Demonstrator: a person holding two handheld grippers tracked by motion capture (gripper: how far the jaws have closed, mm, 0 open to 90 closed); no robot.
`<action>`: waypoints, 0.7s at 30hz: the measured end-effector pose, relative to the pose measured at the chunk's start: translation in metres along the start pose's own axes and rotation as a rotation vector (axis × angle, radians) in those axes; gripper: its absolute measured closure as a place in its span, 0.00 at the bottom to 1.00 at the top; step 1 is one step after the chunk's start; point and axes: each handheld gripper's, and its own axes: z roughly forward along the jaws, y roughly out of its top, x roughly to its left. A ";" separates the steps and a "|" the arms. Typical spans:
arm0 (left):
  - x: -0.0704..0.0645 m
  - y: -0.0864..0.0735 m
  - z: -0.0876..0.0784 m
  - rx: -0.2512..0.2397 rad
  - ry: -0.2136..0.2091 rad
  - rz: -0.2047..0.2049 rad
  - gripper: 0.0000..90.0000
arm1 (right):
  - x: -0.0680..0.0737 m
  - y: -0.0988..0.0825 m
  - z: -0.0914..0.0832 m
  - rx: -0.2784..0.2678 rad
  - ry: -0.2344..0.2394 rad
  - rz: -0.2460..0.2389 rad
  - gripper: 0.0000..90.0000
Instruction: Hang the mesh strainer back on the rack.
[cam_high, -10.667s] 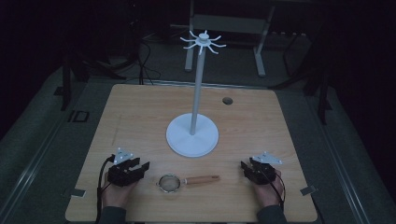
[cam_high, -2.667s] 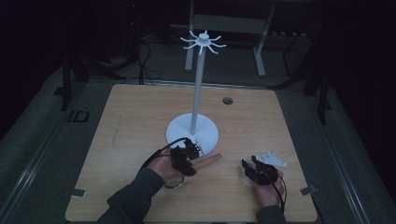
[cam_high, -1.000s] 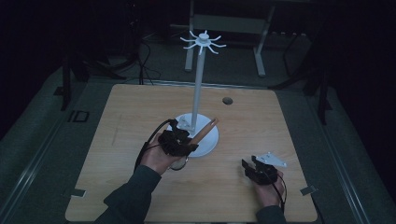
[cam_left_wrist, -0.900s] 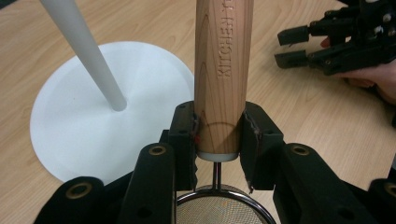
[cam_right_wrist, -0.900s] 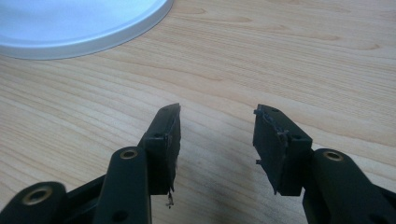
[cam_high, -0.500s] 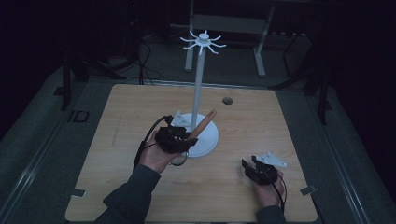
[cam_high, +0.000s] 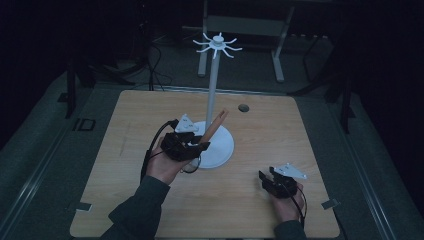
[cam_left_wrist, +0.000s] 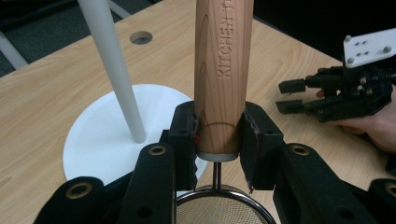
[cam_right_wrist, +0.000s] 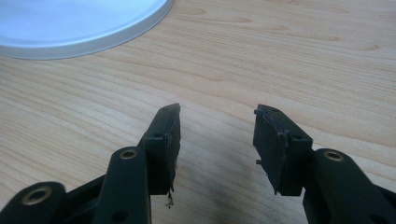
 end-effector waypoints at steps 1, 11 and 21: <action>0.000 0.000 -0.001 -0.006 0.002 -0.003 0.77 | 0.000 0.000 0.000 0.000 0.000 0.000 0.57; 0.005 0.001 -0.006 -0.042 0.006 -0.032 0.77 | 0.000 0.000 0.000 0.000 0.001 0.001 0.56; 0.012 0.003 -0.017 -0.092 0.003 -0.065 0.77 | 0.000 0.000 0.000 0.000 0.002 0.001 0.56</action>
